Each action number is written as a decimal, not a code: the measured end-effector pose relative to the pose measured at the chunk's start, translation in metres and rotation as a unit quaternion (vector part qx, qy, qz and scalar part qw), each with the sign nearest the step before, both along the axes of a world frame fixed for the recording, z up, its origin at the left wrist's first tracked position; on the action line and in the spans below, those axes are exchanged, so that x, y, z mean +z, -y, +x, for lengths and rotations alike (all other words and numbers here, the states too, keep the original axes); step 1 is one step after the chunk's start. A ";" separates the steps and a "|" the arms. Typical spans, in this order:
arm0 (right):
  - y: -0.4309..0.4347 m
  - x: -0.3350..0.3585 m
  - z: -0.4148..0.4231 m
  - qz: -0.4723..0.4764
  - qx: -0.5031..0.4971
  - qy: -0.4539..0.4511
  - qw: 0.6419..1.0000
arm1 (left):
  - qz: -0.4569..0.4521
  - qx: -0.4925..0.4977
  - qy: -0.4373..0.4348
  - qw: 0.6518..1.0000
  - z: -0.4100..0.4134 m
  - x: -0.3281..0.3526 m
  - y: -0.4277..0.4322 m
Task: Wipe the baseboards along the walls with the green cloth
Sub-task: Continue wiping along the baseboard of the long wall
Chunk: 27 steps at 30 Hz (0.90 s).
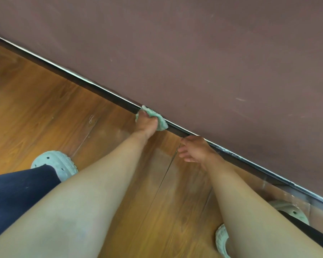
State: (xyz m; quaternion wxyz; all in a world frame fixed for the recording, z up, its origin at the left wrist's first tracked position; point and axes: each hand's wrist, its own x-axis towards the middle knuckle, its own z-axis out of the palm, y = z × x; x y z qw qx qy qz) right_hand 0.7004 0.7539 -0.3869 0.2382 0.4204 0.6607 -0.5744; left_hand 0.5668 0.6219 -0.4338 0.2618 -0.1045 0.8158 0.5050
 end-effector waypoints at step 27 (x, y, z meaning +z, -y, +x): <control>-0.008 -0.006 0.014 -0.010 0.000 0.033 0.999 | 0.027 -0.106 0.085 0.990 0.026 0.001 -0.025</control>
